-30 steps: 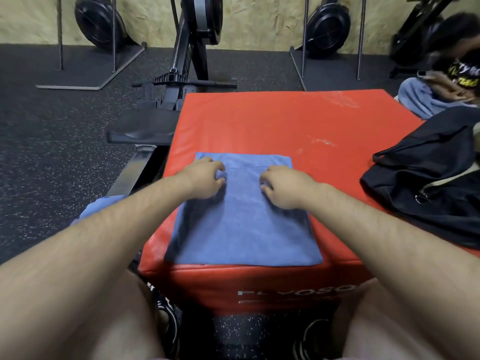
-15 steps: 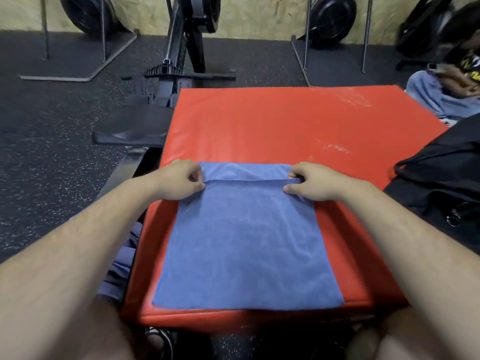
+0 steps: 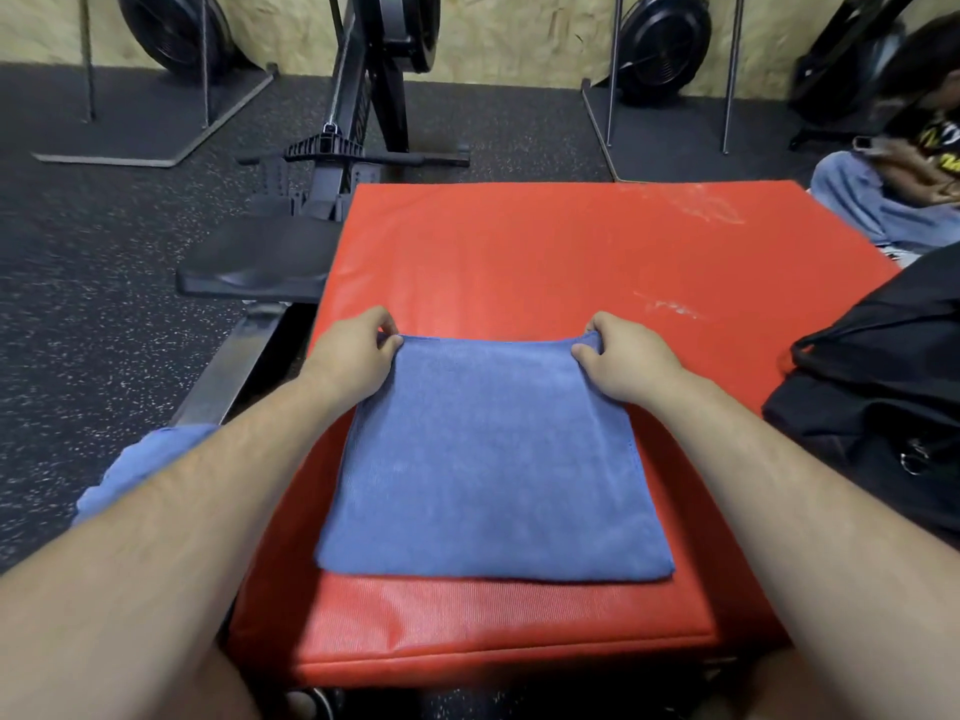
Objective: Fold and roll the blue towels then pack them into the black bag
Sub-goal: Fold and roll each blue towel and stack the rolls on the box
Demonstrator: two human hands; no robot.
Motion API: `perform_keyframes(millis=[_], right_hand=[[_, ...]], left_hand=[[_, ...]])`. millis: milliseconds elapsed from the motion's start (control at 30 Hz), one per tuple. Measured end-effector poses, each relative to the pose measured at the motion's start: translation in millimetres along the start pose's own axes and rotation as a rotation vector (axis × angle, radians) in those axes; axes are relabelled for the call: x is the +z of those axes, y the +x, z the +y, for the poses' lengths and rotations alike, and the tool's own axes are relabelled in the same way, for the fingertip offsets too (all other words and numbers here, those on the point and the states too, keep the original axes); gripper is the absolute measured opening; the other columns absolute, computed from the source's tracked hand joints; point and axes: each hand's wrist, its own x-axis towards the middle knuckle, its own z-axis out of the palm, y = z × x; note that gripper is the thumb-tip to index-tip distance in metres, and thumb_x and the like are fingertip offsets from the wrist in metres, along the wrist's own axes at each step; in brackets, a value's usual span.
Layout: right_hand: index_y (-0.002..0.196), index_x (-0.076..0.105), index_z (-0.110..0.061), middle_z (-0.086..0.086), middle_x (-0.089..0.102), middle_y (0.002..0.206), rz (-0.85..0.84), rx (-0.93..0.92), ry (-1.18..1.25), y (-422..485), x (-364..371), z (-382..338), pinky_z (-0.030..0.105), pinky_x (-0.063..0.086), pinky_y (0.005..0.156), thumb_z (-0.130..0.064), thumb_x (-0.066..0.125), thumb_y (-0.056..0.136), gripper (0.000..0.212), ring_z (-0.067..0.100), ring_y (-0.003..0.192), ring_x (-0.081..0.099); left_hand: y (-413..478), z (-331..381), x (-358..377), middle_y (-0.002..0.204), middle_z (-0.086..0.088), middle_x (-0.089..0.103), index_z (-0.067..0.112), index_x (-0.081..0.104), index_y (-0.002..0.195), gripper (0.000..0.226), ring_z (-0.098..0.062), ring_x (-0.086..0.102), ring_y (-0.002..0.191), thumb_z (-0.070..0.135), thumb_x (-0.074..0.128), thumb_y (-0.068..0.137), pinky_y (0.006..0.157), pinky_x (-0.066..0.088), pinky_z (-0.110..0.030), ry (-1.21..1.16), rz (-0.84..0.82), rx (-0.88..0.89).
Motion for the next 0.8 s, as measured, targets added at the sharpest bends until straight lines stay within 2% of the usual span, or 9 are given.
perform_keyframes(millis=[133, 200, 267, 367, 467, 600, 667, 733, 800], right_hand=[[0.111, 0.056, -0.018, 0.01, 0.066, 0.11, -0.03, 0.073, -0.023, 5.2, 10.6, -5.5, 0.039, 0.049, 0.08, -0.036, 0.054, 0.096, 0.024, 0.034, 0.102, 0.06], [0.107, 0.053, -0.017, 0.011, 0.064, 0.109, -0.038, 0.091, -0.032, 5.7, 13.6, -8.5, 0.038, 0.046, 0.075, -0.033, 0.051, 0.099, 0.018, 0.032, 0.094, 0.056], [0.107, 0.051, -0.015, 0.011, 0.054, 0.114, -0.028, 0.063, -0.056, 3.0, 14.8, -11.7, 0.038, 0.042, 0.075, -0.03, 0.047, 0.101, 0.017, 0.031, 0.097, 0.049], [0.111, 0.05, -0.011, 0.014, 0.048, 0.117, 0.009, 0.0, -0.043, -1.0, 10.4, -10.6, 0.042, 0.043, 0.083, -0.026, 0.045, 0.102, 0.018, 0.034, 0.11, 0.045], [0.108, 0.046, -0.01, 0.016, 0.058, 0.105, -0.001, -0.039, 0.095, -1.9, -0.5, -6.1, 0.038, 0.036, 0.072, -0.023, 0.047, 0.102, 0.014, 0.035, 0.096, 0.054], [0.098, 0.051, -0.015, 0.003, 0.062, 0.089, 0.057, -0.032, 0.259, -6.9, -13.1, -0.1, 0.034, 0.035, 0.066, -0.024, 0.058, 0.097, 0.012, 0.025, 0.083, 0.056], [0.091, 0.054, -0.016, -0.002, 0.061, 0.083, 0.104, -0.02, 0.32, -9.0, -17.6, 3.2, 0.031, 0.036, 0.062, -0.025, 0.065, 0.093, 0.014, 0.019, 0.078, 0.055], [0.085, 0.056, -0.017, -0.006, 0.059, 0.076, 0.148, -0.009, 0.374, -11.1, -23.5, 5.6, 0.021, 0.035, 0.057, -0.026, 0.072, 0.089, 0.018, 0.013, 0.069, 0.053], [0.081, 0.061, -0.015, -0.006, 0.061, 0.073, 0.171, -0.002, 0.425, -14.9, -30.1, 6.3, 0.02, 0.035, 0.054, -0.026, 0.077, 0.085, 0.02, 0.009, 0.063, 0.052]], left_hand=[[2.6, -7.0, 4.7, 0.098, -0.004, 0.065, 0.019, 0.069, 0.098, 0.012, -0.025, 0.06, 0.097, 0.027, 0.06, 0.096, 0.076, 0.042, -0.033, 0.069, -0.048, 0.035], [3.2, -8.0, 5.4, 0.098, -0.005, 0.054, 0.017, 0.069, 0.095, 0.011, -0.026, 0.054, 0.096, 0.025, 0.061, 0.096, 0.081, 0.043, -0.035, 0.052, -0.026, 0.046], [2.1, -7.1, 7.0, 0.097, -0.005, 0.046, 0.014, 0.067, 0.096, 0.011, -0.028, 0.048, 0.1, 0.023, 0.06, 0.096, 0.084, 0.041, -0.038, 0.097, 0.007, 0.073], [0.0, -3.2, 6.5, 0.1, -0.008, 0.053, 0.014, 0.059, 0.098, 0.012, -0.033, 0.048, 0.1, 0.023, 0.051, 0.098, 0.079, 0.036, -0.041, 0.229, 0.013, 0.099], [-0.1, -1.8, 1.1, 0.099, -0.01, 0.058, 0.014, 0.051, 0.097, 0.01, -0.036, 0.051, 0.094, 0.02, 0.045, 0.1, 0.075, 0.033, -0.042, 0.23, 0.017, 0.108], [-1.0, -4.7, -8.0, 0.096, -0.005, 0.053, 0.021, 0.045, 0.094, 0.009, -0.031, 0.052, 0.087, 0.025, 0.047, 0.102, 0.075, 0.04, -0.043, 0.074, 0.005, 0.122], [-0.5, -6.5, -13.1, 0.094, -0.004, 0.054, 0.023, 0.046, 0.091, 0.012, -0.027, 0.053, 0.086, 0.025, 0.052, 0.101, 0.075, 0.044, -0.044, 0.006, 0.013, 0.133], [-0.4, -6.8, -17.4, 0.092, -0.004, 0.057, 0.019, 0.05, 0.089, 0.014, -0.025, 0.053, 0.086, 0.024, 0.056, 0.1, 0.073, 0.042, -0.041, -0.026, 0.034, 0.132], [-1.5, -6.1, -20.8, 0.09, -0.003, 0.06, 0.016, 0.053, 0.088, 0.014, -0.022, 0.054, 0.083, 0.023, 0.059, 0.099, 0.071, 0.038, -0.036, -0.055, 0.055, 0.117]])
